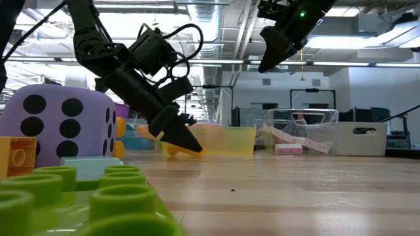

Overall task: Pick & Place Toys
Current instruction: Put the top large yellow game piece into the white transparent bin

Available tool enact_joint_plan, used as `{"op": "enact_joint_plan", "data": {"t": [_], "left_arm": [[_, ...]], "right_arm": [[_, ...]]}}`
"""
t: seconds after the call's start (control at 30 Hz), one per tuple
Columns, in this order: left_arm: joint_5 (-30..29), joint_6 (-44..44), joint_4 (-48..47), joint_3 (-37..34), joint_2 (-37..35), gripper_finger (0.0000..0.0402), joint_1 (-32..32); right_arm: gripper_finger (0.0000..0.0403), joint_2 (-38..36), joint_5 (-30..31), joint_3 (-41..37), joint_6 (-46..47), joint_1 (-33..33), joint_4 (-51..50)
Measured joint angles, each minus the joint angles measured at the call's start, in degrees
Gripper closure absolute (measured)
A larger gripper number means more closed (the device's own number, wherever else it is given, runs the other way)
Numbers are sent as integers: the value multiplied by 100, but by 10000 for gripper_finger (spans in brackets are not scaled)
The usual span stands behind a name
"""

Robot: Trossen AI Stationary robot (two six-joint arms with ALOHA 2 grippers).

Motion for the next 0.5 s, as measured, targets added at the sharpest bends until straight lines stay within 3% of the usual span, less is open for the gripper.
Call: {"op": "enact_joint_plan", "data": {"t": [0.13,0.37,0.5], "left_arm": [[6,-2,-171,0,0,129,-28],[8,-160,-131,0,0,273,-28],[22,-441,32,24,-282,272,-25]], "right_arm": [[289,0,0,0,0,0,4],[289,0,7,0,36,0,11],[289,0,9,-2,170,0,38]]}}
